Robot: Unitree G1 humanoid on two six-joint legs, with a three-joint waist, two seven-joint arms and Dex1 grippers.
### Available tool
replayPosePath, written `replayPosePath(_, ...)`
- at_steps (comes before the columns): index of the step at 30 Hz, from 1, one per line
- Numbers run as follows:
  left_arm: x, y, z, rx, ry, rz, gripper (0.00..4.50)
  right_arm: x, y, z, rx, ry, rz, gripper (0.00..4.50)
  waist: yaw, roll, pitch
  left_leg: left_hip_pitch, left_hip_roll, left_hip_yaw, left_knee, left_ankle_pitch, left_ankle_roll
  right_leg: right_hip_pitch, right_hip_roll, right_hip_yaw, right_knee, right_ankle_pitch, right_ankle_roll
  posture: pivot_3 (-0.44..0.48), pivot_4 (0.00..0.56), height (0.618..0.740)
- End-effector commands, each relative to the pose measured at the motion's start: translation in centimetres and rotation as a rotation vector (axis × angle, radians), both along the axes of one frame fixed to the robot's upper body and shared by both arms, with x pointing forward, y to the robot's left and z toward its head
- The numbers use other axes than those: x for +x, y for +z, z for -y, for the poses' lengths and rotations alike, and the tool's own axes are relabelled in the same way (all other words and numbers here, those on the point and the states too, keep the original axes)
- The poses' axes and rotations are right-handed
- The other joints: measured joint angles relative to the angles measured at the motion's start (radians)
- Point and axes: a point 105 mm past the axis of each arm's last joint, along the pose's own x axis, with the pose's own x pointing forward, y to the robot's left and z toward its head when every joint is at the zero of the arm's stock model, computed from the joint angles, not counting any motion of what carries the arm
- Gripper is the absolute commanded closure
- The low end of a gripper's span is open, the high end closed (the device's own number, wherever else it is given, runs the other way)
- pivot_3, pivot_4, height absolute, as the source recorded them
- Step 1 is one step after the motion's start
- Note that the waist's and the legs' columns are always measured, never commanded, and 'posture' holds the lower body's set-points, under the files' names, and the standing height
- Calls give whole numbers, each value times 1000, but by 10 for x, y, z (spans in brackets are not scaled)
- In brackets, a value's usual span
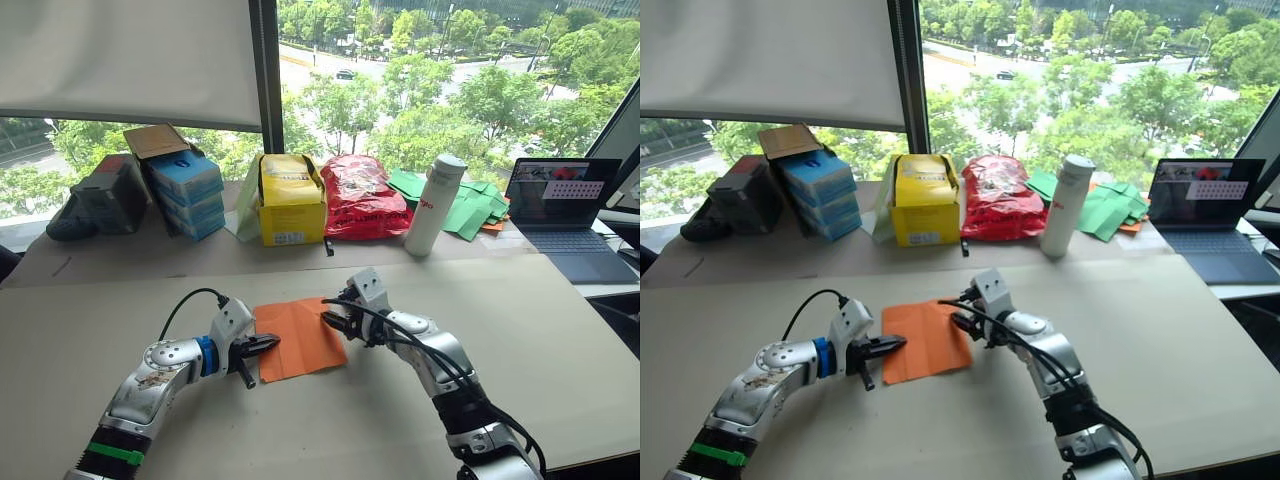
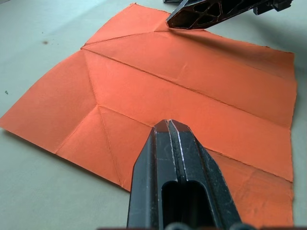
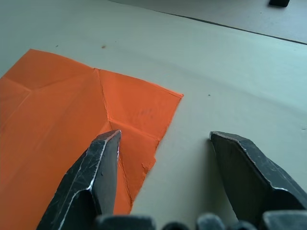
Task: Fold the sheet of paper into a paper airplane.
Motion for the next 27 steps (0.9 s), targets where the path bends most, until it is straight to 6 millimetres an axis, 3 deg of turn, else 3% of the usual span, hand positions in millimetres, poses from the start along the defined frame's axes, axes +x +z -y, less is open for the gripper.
replayPosePath(1,-2,-6,-1,34,4,-12,4500,-4,1,-15,24,50,-34,1209,-1,0,0,0,0,0,0,0,0,0,0,0,0,0,0,0,150,740)
replayPosePath(10,-2,-6,0,33,5,-12,4500,8,-2,-32,65,48,-47,1209,-10,0,0,3,0,0,0,0,0,1,1,1,2,0,0,0,150,740)
replayPosePath(17,-1,-6,-1,36,10,-10,4500,4,-3,-40,81,72,-49,1209,-18,0,0,3,0,0,-1,0,-1,1,0,1,3,0,0,0,150,740)
replayPosePath(20,-1,-6,-2,36,11,-11,4500,3,-4,-38,84,73,-46,2016,-23,0,0,3,0,0,-1,0,-1,0,-1,1,3,0,-1,0,150,740)
replayPosePath(27,-1,-5,-3,39,11,-10,4500,4,-1,-38,95,70,-31,4439,-26,0,0,2,0,0,-2,0,-1,-1,-2,5,3,0,-1,0,150,740)
